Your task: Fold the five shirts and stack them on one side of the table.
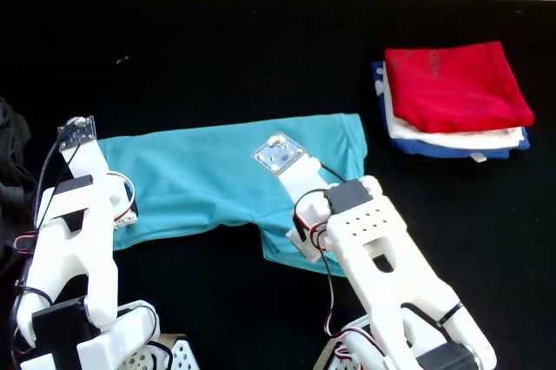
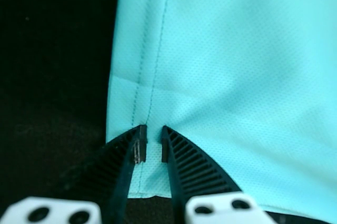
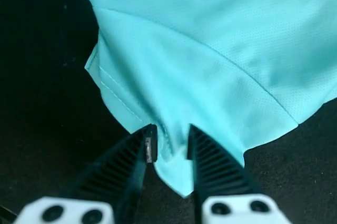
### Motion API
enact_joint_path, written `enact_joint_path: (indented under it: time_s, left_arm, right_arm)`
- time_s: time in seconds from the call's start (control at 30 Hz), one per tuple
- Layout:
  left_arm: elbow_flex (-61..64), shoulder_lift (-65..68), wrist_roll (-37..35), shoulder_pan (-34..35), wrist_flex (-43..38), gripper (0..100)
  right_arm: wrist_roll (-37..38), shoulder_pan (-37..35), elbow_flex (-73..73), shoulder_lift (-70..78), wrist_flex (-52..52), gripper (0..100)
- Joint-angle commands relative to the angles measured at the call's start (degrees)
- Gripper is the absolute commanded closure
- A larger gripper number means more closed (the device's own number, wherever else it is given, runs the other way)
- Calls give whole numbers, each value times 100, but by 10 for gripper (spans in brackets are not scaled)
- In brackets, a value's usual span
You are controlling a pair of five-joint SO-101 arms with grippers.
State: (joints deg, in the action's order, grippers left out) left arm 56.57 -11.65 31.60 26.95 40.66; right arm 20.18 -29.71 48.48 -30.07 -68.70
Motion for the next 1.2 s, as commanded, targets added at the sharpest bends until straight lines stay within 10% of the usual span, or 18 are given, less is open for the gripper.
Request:
enact_joint_path:
  time_s: [0.0,0.43,1.17]
  left_arm:
    - [110,31,-62,145,-44,923]
    - [110,31,-62,145,-53,923]
    - [110,31,-62,145,-53,923]
  right_arm:
    - [44,66,-75,-189,-40,871]
    - [18,-831,426,-163,-198,869]
    - [431,-391,1323,1446,1648,868]
